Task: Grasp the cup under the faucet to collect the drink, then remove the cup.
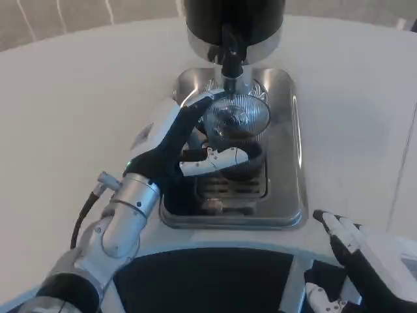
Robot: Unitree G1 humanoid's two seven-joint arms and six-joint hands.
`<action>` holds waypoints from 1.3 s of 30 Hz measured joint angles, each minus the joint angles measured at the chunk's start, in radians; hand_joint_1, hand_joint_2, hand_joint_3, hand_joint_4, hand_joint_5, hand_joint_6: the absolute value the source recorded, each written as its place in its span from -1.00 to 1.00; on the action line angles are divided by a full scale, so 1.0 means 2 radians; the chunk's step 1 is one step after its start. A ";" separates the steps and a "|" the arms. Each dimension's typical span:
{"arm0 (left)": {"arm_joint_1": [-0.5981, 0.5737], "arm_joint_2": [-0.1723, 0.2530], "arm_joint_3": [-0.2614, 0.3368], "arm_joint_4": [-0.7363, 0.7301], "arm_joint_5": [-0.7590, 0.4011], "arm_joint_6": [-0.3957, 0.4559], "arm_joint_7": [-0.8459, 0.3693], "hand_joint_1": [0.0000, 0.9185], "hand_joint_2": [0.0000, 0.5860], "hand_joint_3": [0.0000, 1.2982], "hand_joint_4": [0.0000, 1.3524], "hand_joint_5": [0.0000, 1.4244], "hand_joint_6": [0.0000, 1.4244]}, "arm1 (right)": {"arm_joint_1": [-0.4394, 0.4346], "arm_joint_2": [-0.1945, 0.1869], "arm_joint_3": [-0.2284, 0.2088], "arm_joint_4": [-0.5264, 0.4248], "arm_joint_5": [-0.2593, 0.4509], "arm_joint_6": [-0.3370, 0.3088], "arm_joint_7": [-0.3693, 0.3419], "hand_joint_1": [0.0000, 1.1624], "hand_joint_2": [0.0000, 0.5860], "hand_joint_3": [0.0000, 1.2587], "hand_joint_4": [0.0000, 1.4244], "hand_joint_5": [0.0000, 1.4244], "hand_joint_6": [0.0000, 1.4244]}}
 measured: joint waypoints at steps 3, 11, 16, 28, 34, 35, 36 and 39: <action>0.001 0.000 0.000 0.000 0.000 0.000 0.002 -0.05 -0.67 -0.50 -0.26 0.17 0.56 | 0.003 0.000 0.002 0.000 -0.002 -0.003 -0.004 -0.38 0.94 -0.95 -1.00 -1.00 -1.00; 0.015 0.000 -0.001 -0.008 0.006 -0.004 0.033 0.01 -0.64 -0.22 0.00 0.39 0.77 | 0.007 0.000 0.003 0.000 -0.008 -0.005 -0.008 -0.35 0.94 -0.95 -1.00 -1.00 -1.00; 0.025 0.000 -0.001 -0.013 0.019 -0.005 0.066 0.10 -0.64 0.09 0.27 0.66 0.94 | 0.007 0.000 0.003 0.000 -0.009 -0.005 -0.008 -0.31 0.91 -0.93 -1.00 -1.00 -1.00; 0.043 -0.001 0.010 -0.015 0.017 -0.014 0.101 0.19 -0.59 0.42 0.59 0.91 1.00 | 0.000 0.000 0.007 0.002 -0.010 -0.004 -0.008 -0.29 0.88 -0.93 -1.00 -1.00 -1.00; 0.054 0.010 0.023 -0.017 0.015 -0.028 0.100 0.19 -0.62 0.47 0.66 0.95 1.00 | -0.010 -0.001 0.011 0.005 -0.011 -0.003 -0.008 -0.29 0.88 -0.93 -1.00 -1.00 -1.00; 0.056 0.015 0.024 -0.017 0.015 -0.032 0.098 0.20 -0.62 0.48 0.68 0.95 1.00 | -0.012 0.000 0.011 0.005 -0.011 -0.003 -0.008 -0.29 0.88 -0.93 -1.00 -1.00 -1.00; 0.058 0.020 0.027 -0.020 0.014 -0.036 0.095 0.20 -0.63 0.48 0.68 0.95 1.00 | -0.015 0.000 0.011 0.006 -0.011 -0.002 -0.008 -0.29 0.88 -0.93 -1.00 -1.00 -1.00; 0.068 0.032 0.034 -0.028 0.007 -0.052 0.087 0.20 -0.66 0.48 0.68 0.95 1.00 | -0.026 0.000 0.010 0.007 -0.012 0.000 -0.008 -0.28 0.88 -0.93 -1.00 -1.00 -1.00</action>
